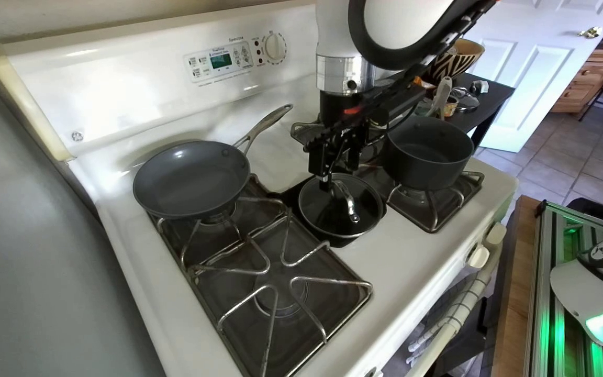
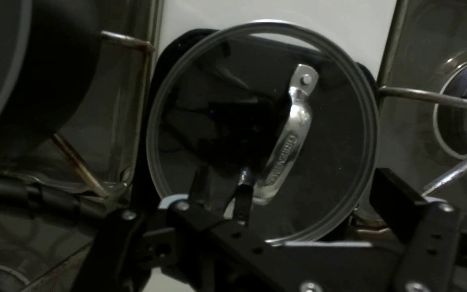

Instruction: Put the lid on the pot

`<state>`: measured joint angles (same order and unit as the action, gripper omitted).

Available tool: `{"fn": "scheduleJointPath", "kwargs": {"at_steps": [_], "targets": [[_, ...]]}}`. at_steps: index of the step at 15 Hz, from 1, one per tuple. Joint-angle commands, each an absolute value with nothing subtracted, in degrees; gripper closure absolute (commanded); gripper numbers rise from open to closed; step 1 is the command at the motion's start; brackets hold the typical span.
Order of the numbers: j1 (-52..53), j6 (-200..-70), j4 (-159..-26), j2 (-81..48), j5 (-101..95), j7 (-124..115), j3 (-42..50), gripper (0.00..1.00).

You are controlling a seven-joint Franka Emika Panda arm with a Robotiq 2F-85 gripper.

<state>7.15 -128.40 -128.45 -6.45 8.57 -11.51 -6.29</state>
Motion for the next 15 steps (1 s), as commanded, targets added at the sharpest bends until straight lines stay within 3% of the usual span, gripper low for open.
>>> {"fn": "scheduleJointPath", "kwargs": {"at_steps": [1,7,12,13,14,15], "targets": [[7.8,-128.8,-126.7,-8.0,4.9,-12.5,-6.4,0.0],[9.0,-127.9,-126.0,-9.7,1.8,-12.9,-6.8,0.02],[9.7,-127.2,-125.3,-11.4,1.0,-13.1,-6.9,0.5],[9.8,-126.6,-125.0,-11.6,1.2,-13.3,-6.8,0.56],[9.9,-125.4,-124.6,-11.8,1.2,-14.2,-6.7,0.35],[9.8,-124.7,-124.3,-12.0,1.7,-14.5,-6.7,0.5]]}}
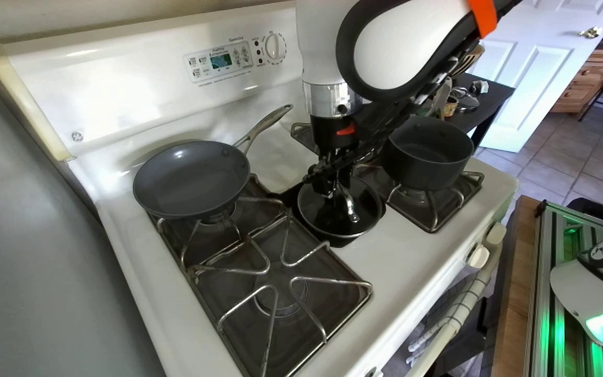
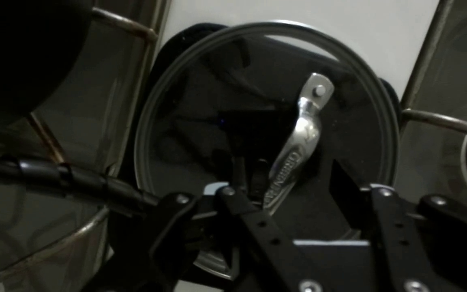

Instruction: Put the lid on the pot

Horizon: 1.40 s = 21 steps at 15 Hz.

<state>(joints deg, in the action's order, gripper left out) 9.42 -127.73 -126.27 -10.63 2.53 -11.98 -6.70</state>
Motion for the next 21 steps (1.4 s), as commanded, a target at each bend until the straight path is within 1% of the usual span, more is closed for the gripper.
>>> {"fn": "scheduleJointPath", "kwargs": {"at_steps": [1,3,5,6,7,8,9,12,13,15,16,17,18,20,21], "targets": [[9.8,-124.3,-123.9,-12.1,1.7,-15.0,-6.7,0.69],[9.8,-123.4,-123.3,-12.4,1.8,-15.7,-6.6,0.79],[9.7,-122.7,-122.8,-12.5,1.7,-16.4,-6.5,0.95],[9.7,-122.6,-122.6,-12.6,1.8,-16.7,-6.4,0.99],[9.8,-122.6,-122.4,-12.6,1.6,-17.1,-6.4,0.87],[9.8,-122.7,-122.4,-12.8,1.5,-17.2,-6.4,0.65],[9.8,-122.8,-122.2,-12.9,1.4,-17.3,-6.3,0.64],[9.9,-123.4,-122.0,-13.3,0.9,-17.1,-6.3,0.41],[9.8,-123.4,-121.8,-13.5,0.8,-16.4,-6.4,0.31],[9.9,-124.0,-121.8,-13.9,0.4,-16.4,-6.3,0.17],[10.0,-124.5,-121.8,-14.0,0.1,-16.2,-6.4,0.58],[10.0,-124.5,-121.8,-14.1,-0.1,-16.1,-6.4,0.53],[10.1,-124.7,-121.9,-14.2,-0.4,-16.2,-6.4,0.54],[10.2,-124.7,-121.8,-14.5,-0.9,-16.2,-6.3,0.7],[10.3,-124.7,-121.7,-14.7,-1.1,-16.2,-6.3,0.8]]}}
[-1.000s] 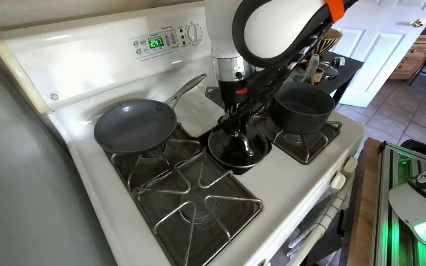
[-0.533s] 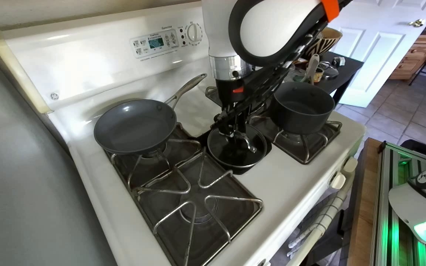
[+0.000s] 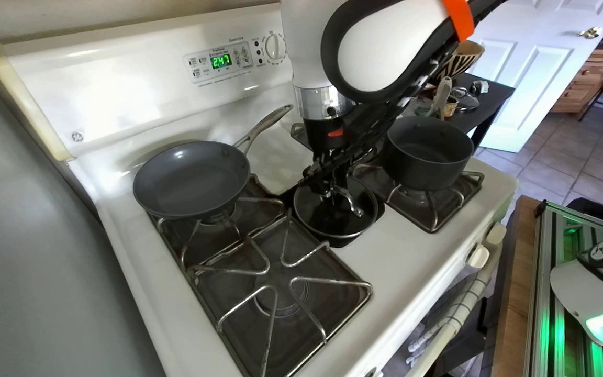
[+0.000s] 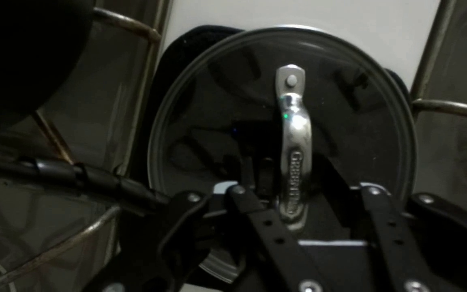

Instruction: Put the lid on the pot

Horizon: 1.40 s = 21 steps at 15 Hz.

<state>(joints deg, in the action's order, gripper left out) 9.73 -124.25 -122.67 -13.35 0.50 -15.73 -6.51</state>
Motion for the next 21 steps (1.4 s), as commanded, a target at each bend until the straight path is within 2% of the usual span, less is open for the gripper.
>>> {"fn": "scheduleJointPath", "kwargs": {"at_steps": [1,2,3,21], "targets": [[10.3,-124.7,-121.7,-14.7,-1.3,-16.3,-6.3,0.88],[10.3,-124.6,-121.6,-14.8,-1.6,-16.3,-6.2,0.97],[10.3,-124.5,-121.5,-14.7,-1.9,-16.3,-6.2,1.0],[9.5,-121.5,-121.3,-7.7,1.2,-12.6,-7.0,1.0]]}}
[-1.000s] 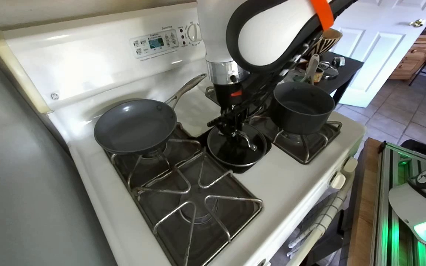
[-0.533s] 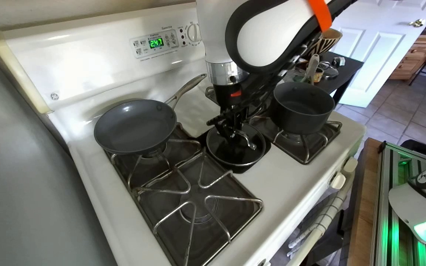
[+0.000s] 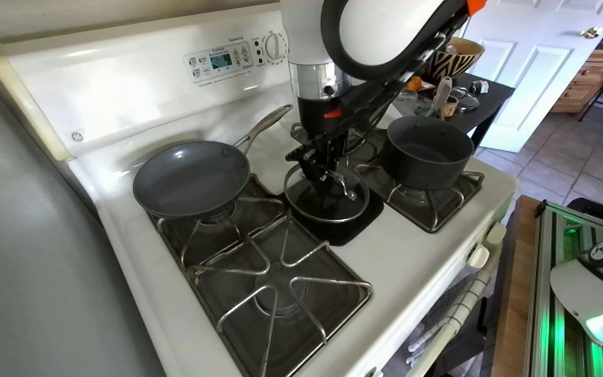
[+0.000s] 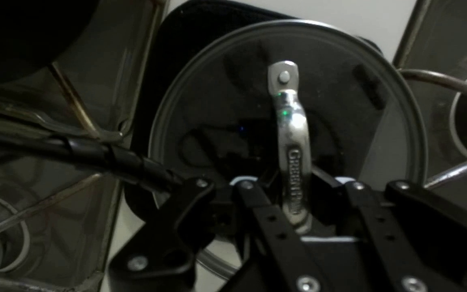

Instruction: Put the lid on the pot

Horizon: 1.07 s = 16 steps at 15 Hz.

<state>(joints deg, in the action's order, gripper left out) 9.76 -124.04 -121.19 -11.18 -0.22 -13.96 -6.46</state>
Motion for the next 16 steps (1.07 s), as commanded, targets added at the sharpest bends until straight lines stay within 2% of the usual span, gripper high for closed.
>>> {"fn": "scheduleJointPath", "kwargs": {"at_steps": [1,16], "targets": [[9.5,-120.8,-121.2,-6.7,1.4,-12.2,-7.1,1.0],[6.1,-103.6,-121.7,8.9,-0.9,-5.3,-5.3,1.0]]}}
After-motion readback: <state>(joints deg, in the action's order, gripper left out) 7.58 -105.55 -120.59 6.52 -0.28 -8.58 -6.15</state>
